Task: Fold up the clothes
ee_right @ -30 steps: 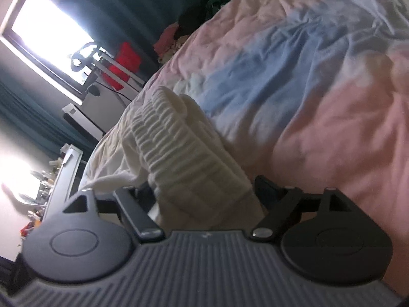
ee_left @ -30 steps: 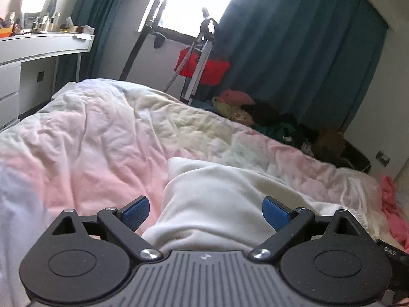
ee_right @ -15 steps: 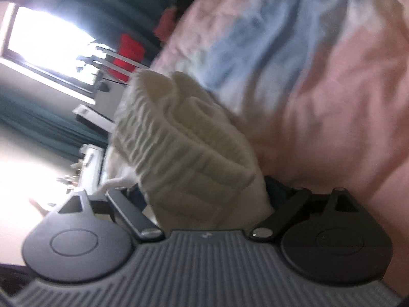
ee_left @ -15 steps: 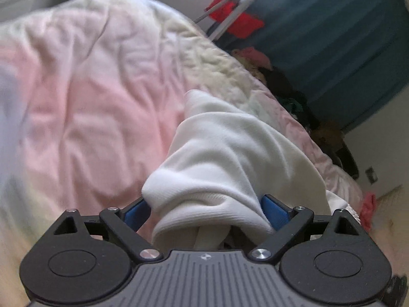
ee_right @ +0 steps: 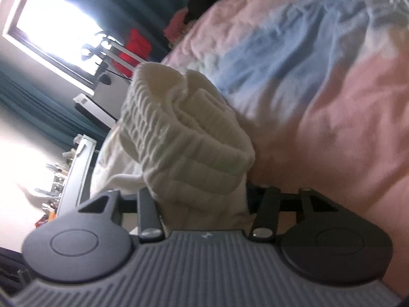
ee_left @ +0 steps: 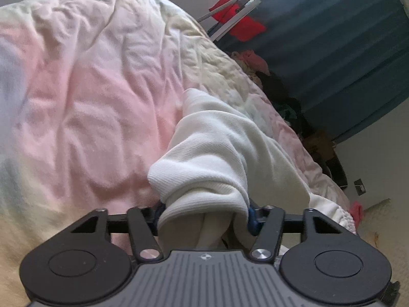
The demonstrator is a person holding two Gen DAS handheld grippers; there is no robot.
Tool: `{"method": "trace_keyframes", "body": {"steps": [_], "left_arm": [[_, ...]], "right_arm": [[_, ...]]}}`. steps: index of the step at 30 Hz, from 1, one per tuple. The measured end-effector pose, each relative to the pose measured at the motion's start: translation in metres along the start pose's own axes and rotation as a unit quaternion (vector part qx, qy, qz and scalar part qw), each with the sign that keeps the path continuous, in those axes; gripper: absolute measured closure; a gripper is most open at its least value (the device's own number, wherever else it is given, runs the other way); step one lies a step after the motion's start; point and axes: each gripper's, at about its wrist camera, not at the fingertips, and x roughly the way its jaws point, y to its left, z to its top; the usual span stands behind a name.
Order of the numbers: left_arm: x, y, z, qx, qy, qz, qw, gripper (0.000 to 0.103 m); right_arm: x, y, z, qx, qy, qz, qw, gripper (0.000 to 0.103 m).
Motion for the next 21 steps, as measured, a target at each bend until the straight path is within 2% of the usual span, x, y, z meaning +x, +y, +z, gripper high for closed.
{"method": "trace_keyframes", "body": {"steps": [2, 6, 11, 15, 18, 21], "left_arm": [[-0.006, -0.007, 0.006, -0.004, -0.001, -0.011, 0.9999, 0.056], [-0.017, -0.03, 0.021, -0.009, -0.003, -0.039, 0.9992, 0.062], [-0.002, -0.095, 0.053, 0.004, -0.002, -0.07, 0.9976, 0.064], [0.044, -0.168, 0.078, 0.037, -0.007, -0.097, 0.9946, 0.064], [0.098, -0.219, 0.091, 0.05, -0.012, -0.12, 0.9914, 0.064], [0.159, -0.268, 0.095, 0.083, -0.019, -0.121, 0.989, 0.064]], "right_arm": [[-0.009, 0.01, 0.006, -0.011, -0.013, 0.01, 1.0, 0.06], [-0.027, 0.033, 0.027, -0.025, -0.04, 0.047, 0.998, 0.063], [-0.044, 0.047, 0.078, -0.023, -0.08, 0.078, 0.993, 0.063], [-0.053, 0.043, 0.133, -0.025, -0.129, 0.078, 0.988, 0.063], [-0.048, 0.033, 0.18, -0.029, -0.181, 0.073, 0.98, 0.063], [-0.036, 0.013, 0.221, -0.025, -0.227, 0.061, 0.972, 0.063]]}}
